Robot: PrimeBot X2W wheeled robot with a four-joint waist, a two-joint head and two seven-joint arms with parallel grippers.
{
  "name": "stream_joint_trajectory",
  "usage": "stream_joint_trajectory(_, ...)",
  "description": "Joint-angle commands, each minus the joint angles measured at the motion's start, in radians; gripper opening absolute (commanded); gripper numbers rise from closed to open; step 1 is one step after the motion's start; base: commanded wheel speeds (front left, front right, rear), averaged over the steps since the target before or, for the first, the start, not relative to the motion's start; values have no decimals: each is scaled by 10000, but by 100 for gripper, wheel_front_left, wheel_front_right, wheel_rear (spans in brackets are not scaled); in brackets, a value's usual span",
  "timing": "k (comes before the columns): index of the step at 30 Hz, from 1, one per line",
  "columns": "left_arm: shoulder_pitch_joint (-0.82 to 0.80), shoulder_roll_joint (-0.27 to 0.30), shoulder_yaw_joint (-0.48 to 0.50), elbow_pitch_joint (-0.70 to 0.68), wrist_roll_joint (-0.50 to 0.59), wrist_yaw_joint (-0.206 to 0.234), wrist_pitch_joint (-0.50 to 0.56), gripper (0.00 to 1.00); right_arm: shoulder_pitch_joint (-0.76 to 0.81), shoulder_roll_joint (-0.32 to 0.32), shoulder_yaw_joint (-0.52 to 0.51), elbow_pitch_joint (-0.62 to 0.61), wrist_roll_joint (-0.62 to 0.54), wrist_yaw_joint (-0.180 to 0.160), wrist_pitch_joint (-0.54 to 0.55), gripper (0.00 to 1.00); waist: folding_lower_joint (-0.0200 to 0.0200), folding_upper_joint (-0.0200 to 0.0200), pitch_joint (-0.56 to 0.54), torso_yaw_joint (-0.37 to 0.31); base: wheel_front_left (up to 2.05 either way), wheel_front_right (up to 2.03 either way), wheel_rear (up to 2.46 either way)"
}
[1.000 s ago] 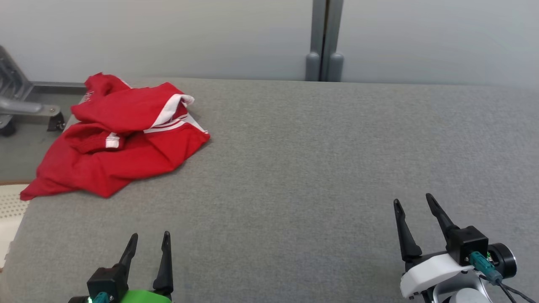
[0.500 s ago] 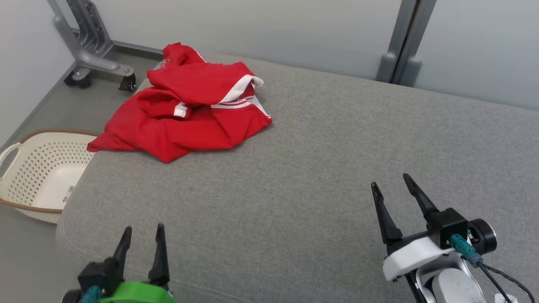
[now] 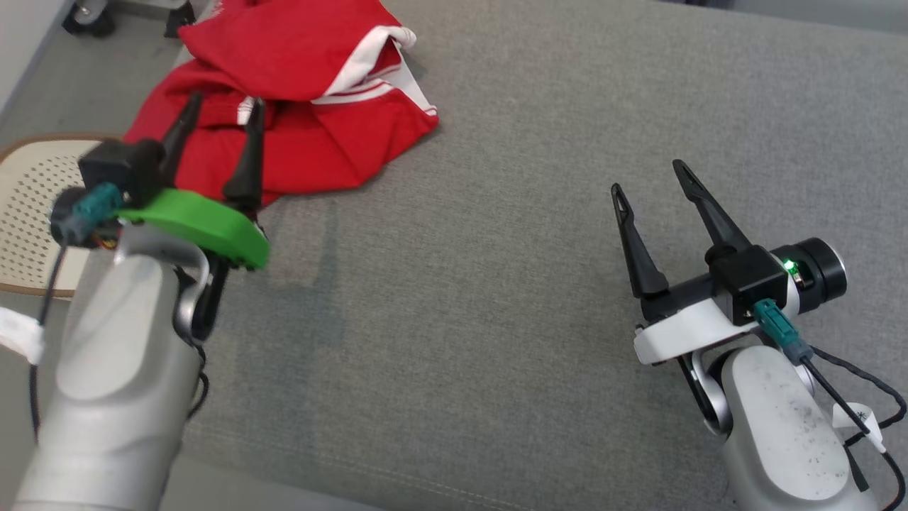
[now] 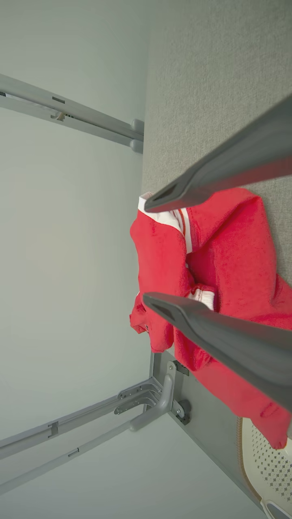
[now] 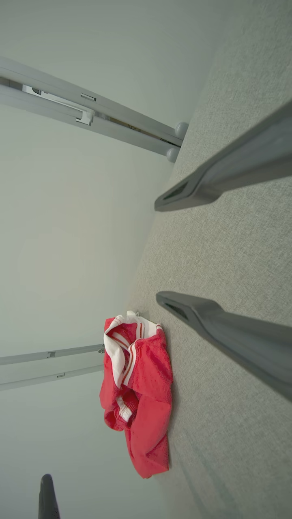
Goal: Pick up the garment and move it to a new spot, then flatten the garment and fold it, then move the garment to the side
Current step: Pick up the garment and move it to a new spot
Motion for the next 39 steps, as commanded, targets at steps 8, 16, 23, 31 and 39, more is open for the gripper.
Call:
stream_joint_trajectory(8,-2926,1276,-1318,2050,-752,-30,533,100,-400,-25,148,-263,-73,-6,-32,100,0,0,3128,-2478,0,0,0)
stream_joint_trajectory(16,-4076,1905,-1826,4067,-835,110,1000,68,-318,-24,193,-204,-59,-6,-13,100,0,0,3172,-2842,0,0,0)
stream_joint_trajectory(23,-4574,2164,-1694,5101,-774,525,337,0,-147,46,135,-73,94,-11,-7,100,0,0,2815,-3024,0,0,0)
stream_joint_trajectory(31,-5236,2714,-1755,4757,-700,274,40,0,514,166,-10,73,390,-10,-10,100,0,0,1481,-2962,0,0,0)
stream_joint_trajectory(39,-4812,2789,-1989,2749,-1459,8,1025,0,1204,177,-10,112,1280,-10,-11,100,0,0,-62,-3113,0,0,0)
